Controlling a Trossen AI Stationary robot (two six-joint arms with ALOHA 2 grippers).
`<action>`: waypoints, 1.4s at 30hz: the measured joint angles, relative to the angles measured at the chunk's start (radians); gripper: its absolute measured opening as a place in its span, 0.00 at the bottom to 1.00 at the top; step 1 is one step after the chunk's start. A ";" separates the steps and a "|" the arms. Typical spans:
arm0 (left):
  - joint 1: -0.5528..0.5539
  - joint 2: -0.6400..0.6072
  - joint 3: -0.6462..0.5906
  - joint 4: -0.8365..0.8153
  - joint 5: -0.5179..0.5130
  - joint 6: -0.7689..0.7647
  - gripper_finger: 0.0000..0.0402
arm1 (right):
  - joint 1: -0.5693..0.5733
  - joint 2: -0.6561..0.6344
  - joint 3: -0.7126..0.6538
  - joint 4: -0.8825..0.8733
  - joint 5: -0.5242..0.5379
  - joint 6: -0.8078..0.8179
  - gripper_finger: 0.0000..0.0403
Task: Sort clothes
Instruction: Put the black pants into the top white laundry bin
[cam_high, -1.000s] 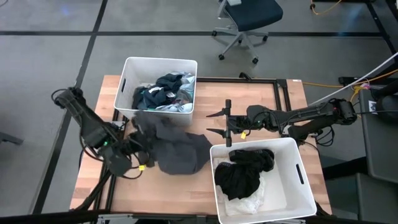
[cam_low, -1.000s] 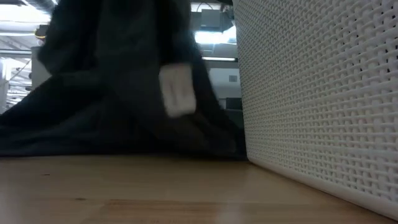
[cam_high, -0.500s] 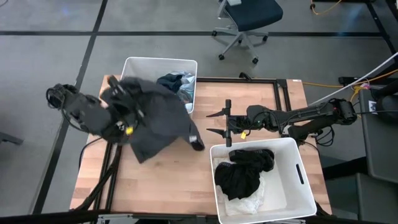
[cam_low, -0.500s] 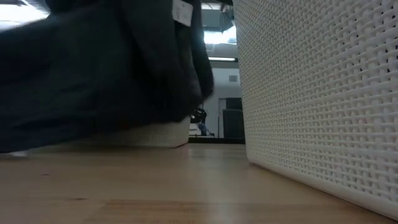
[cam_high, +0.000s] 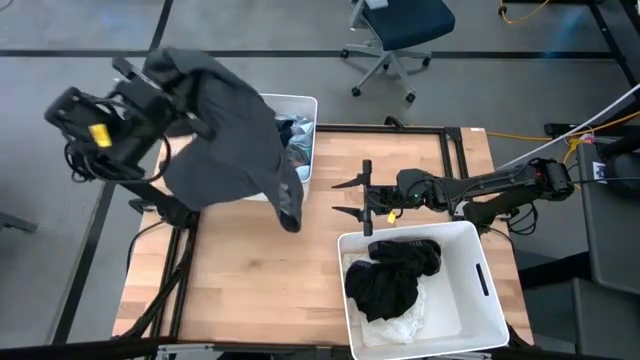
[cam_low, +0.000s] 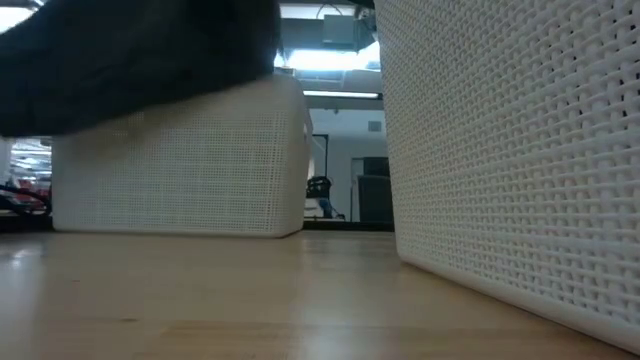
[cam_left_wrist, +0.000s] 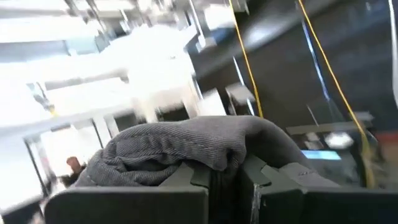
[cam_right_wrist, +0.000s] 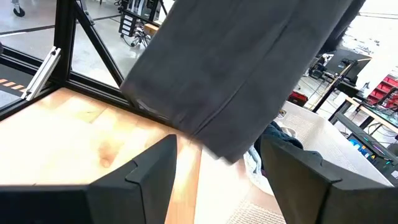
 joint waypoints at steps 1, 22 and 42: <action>0.011 0.000 0.000 0.049 0.033 0.048 0.04 | 0.000 0.000 0.000 0.000 0.000 0.000 0.58; 0.539 0.084 0.000 0.164 0.593 0.171 0.04 | 0.000 0.000 0.000 0.000 0.000 -0.007 0.58; 0.935 0.176 -0.064 -0.923 0.702 -0.728 0.04 | 0.000 0.000 0.000 -0.022 0.000 0.002 0.58</action>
